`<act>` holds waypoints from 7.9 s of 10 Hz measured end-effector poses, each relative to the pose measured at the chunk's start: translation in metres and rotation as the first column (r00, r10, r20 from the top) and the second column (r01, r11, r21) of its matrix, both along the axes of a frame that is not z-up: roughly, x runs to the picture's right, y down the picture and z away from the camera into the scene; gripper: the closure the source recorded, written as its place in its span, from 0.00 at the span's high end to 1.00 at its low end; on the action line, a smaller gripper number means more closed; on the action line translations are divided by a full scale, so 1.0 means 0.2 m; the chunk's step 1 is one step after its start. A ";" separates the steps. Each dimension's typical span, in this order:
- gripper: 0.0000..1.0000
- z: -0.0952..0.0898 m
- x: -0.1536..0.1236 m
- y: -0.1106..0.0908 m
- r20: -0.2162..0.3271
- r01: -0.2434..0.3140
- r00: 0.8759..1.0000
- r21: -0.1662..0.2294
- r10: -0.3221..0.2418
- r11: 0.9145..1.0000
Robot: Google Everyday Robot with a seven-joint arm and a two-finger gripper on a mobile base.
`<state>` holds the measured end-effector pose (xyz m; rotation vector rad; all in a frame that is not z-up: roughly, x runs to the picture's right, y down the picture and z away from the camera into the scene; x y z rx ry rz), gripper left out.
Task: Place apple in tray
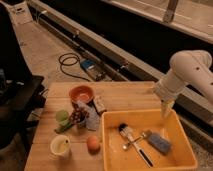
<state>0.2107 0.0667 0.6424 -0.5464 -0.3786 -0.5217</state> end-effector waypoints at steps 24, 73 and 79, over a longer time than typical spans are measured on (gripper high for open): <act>0.80 -0.35 -1.46 0.30 0.327 0.395 0.833 0.213 -0.446 0.894; 0.13 0.24 -1.49 0.75 0.341 0.093 0.936 0.014 -0.092 0.996; 0.13 -0.11 -1.43 0.18 0.552 -0.153 0.833 0.182 0.028 0.971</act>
